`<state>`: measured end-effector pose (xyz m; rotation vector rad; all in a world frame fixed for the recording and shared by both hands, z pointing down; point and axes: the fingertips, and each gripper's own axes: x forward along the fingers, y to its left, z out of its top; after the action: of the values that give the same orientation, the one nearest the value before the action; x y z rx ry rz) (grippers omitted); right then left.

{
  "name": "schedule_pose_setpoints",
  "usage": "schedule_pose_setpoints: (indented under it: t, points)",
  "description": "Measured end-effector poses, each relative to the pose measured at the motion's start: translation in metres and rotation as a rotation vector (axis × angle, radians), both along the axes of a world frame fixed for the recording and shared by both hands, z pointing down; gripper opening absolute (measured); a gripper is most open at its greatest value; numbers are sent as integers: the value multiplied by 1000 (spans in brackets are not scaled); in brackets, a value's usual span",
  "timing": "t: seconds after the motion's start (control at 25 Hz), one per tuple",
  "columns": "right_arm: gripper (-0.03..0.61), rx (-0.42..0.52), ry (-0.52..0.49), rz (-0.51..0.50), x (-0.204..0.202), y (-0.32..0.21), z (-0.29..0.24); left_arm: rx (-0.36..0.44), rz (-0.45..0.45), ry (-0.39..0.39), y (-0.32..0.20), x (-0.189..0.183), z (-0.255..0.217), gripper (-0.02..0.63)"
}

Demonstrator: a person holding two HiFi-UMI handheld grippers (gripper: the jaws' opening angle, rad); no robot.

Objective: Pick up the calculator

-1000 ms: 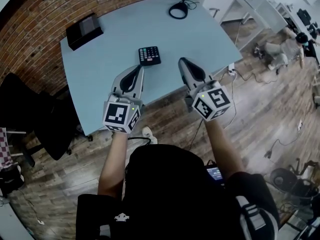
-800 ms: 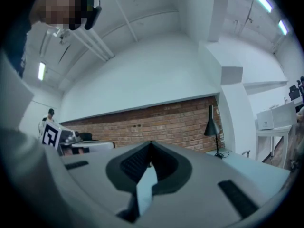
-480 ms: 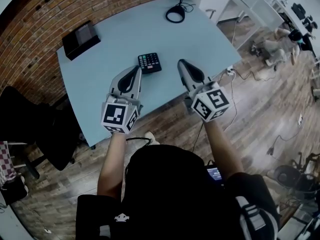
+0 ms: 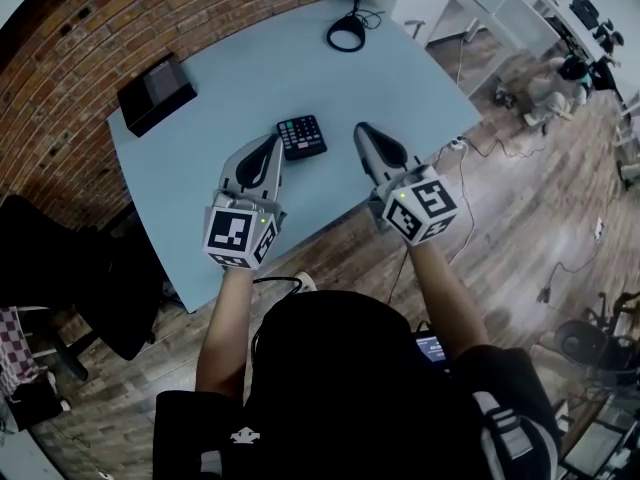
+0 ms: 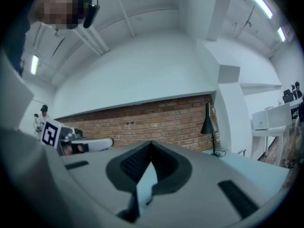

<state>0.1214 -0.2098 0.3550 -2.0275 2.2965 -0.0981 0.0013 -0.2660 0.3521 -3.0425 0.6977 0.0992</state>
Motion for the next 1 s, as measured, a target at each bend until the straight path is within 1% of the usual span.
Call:
schedule_pose_setpoints:
  t: [0.2,0.4,0.56,0.8,1.0]
  points:
    - [3,-7,-2,16,-1,-6,8,-31,13,31,-11,-2,1,4]
    - [3,-11,3,12,-5,-10,12,-36,14,56,-15,-3,-4,3]
    - [3,-21,8,8,-7,-10,16,-36,18,57,-13,-1,-3,3]
    - [3,-35,28,-10,-2,-10,14,-62,7,61,-10,4,-1,4]
    - [3,-59,33,-49,9,-21,24,-64,-31,51,-15,12,2,5]
